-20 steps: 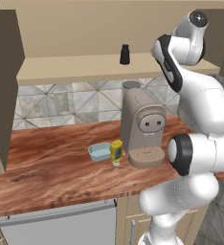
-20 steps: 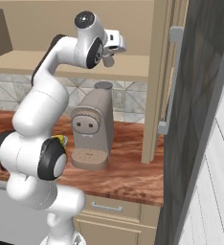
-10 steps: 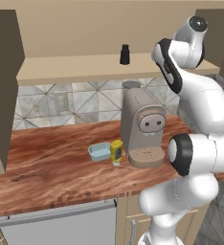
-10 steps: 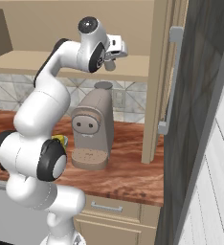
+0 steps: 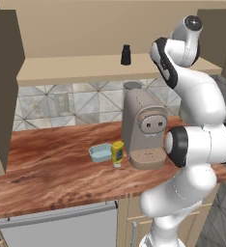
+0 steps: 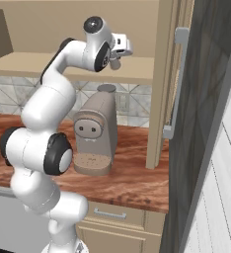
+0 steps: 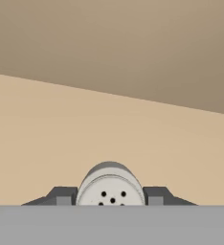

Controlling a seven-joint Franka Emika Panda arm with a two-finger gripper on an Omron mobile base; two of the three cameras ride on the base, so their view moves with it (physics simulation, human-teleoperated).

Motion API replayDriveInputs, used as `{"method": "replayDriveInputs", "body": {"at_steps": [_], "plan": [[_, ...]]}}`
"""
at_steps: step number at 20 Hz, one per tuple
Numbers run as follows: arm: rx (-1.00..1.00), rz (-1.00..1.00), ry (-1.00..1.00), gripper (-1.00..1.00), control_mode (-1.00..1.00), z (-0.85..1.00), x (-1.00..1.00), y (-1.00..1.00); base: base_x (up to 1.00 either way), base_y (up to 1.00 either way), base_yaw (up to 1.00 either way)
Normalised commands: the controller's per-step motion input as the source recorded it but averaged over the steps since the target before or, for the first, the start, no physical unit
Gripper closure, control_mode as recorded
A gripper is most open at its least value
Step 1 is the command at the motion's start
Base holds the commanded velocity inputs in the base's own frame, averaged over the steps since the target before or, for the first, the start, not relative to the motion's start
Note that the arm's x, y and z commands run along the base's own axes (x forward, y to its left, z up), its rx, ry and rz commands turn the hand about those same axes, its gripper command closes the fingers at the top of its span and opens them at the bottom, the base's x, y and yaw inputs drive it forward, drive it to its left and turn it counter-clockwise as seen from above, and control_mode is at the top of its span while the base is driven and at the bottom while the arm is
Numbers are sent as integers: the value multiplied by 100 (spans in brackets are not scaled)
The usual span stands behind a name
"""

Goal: There are various items on the counter. Only move the condiments/shakers into the cabinet.

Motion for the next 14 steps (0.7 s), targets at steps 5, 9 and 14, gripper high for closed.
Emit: {"method": "replayDriveInputs", "body": {"at_steps": [5,9,14], "plan": [[0,0,0,100,-100,-14,38,0,0,0,0],[0,0,0,-100,-100,-19,23,0,0,0,0],[-2,0,-2,-100,-100,-10,12,0,0,0,0]]}}
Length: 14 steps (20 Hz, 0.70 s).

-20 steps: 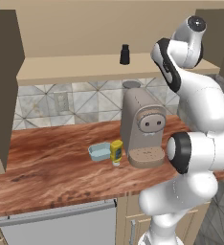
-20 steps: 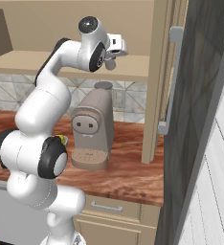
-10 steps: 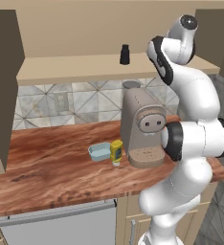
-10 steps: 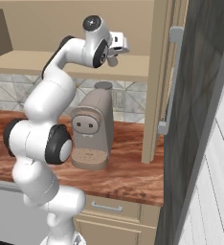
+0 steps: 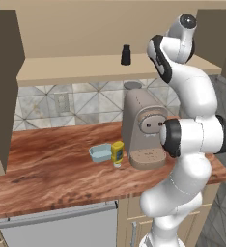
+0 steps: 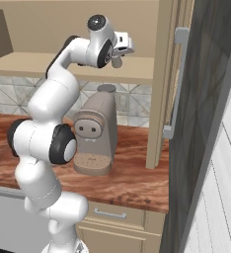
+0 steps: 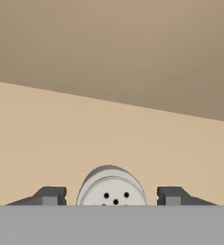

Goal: There are various items on the counter. Only move the condiments/shakers into the cabinet.

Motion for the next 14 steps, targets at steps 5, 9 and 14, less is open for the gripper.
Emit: {"method": "replayDriveInputs", "body": {"at_steps": [5,9,14], "plan": [[-2,0,-1,-100,-100,-6,11,0,0,0,0],[-2,0,0,-100,-100,-2,17,0,0,0,0],[0,0,0,-100,-100,0,24,0,0,0,0]]}}
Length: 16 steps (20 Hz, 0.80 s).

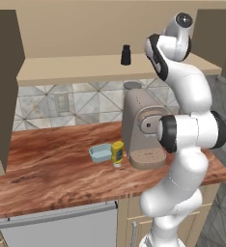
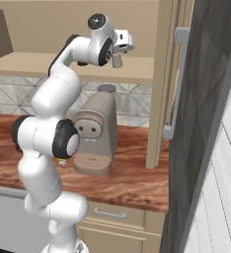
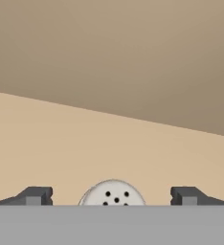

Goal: There are various items on the counter. Only move the condiments/shakers into the cabinet.

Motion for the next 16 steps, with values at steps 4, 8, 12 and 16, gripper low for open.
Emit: {"method": "replayDriveInputs", "body": {"at_steps": [4,8,12,16], "plan": [[0,0,0,-100,-100,0,14,0,0,0,0],[0,0,0,-100,-100,0,7,0,0,0,0],[0,0,0,-100,-100,0,6,0,0,0,0],[0,0,-9,-100,-100,0,-59,0,0,0,0]]}}
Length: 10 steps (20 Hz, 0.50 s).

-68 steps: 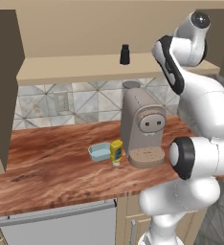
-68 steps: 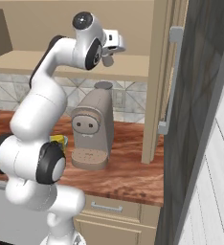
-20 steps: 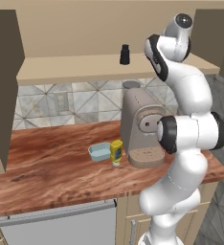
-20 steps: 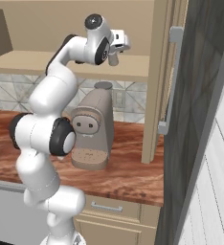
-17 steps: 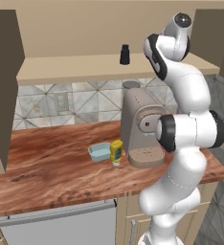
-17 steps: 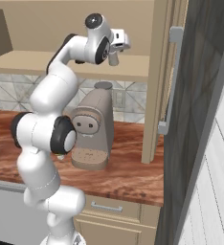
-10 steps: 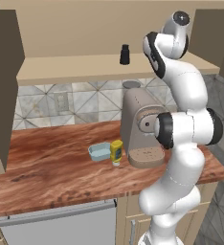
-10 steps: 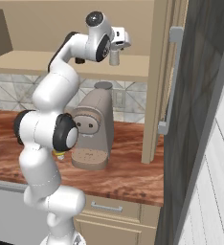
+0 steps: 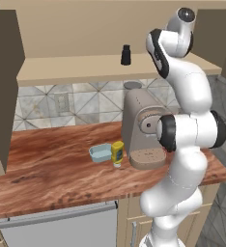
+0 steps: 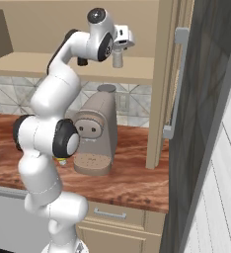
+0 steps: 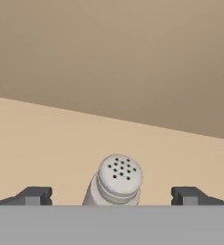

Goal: There are various items on the counter. Only move the condiments/shakers into the cabinet.

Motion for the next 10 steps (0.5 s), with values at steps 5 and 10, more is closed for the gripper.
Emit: {"method": "replayDriveInputs", "body": {"at_steps": [5,10], "plan": [[0,-2,-25,-100,-100,-2,-100,0,0,0,0],[0,-2,-23,-100,-100,-36,-100,0,0,0,0]]}}
